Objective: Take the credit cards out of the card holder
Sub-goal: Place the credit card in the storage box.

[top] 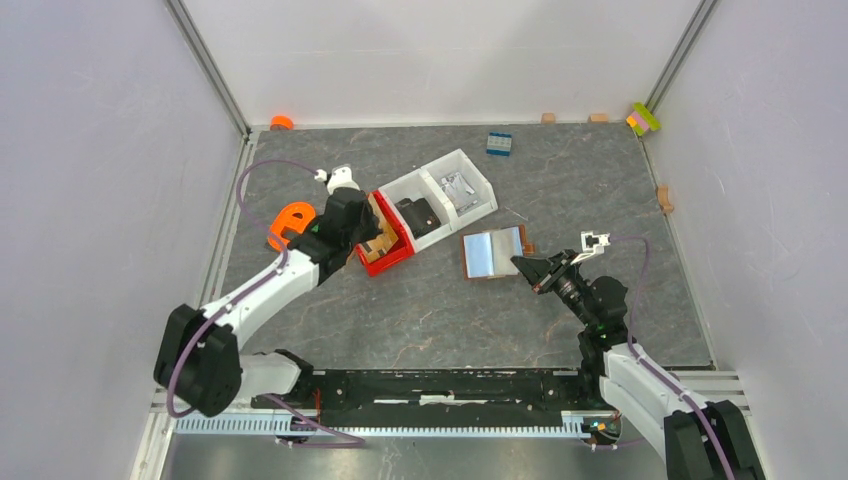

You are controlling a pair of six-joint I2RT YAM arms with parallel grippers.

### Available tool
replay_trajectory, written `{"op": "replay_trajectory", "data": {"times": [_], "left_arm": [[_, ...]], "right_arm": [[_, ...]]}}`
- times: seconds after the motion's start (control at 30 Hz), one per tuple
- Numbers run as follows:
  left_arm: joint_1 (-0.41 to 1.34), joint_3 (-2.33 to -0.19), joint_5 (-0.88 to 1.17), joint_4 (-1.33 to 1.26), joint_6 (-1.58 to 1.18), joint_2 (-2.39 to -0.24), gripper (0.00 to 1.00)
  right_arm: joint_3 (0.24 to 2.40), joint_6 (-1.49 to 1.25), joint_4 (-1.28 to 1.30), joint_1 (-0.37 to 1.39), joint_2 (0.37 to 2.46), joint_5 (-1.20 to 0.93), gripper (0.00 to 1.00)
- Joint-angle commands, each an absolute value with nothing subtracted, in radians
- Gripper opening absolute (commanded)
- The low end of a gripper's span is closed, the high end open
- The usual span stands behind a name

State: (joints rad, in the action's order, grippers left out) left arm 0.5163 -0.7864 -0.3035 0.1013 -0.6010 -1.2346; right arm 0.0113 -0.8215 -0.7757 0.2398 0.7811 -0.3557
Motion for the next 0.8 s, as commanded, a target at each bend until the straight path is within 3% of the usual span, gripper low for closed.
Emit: {"op": "replay_trajectory", "data": {"times": [0.0,0.37,0.43,0.53,0.77], "left_arm": [[0.461,-0.896,-0.208,0.197,-0.563,-1.345,0.02],[0.352,-0.988,-0.027,0.223,-0.563,-1.550,0.04],[0.344,-0.993,-0.045,0.234,-0.557,-1.567,0.16],[0.337,-1.018,-0.095,0.280,-0.552,-1.588,0.44],[0.342,-1.006,-0.105,0.301,-0.553,-1.508,0.59]], "right_arm": [[0.029,-0.809,-0.814,0.235,0.789,-0.349,0.00],[0.031,-0.801,-0.813,0.236,0.801,-0.342,0.00],[0.031,-0.801,-0.813,0.235,0.804,-0.341,0.00],[0.031,-0.800,-0.815,0.235,0.805,-0.341,0.00],[0.034,-0.801,-0.832,0.236,0.826,-0.354,0.00]]}}
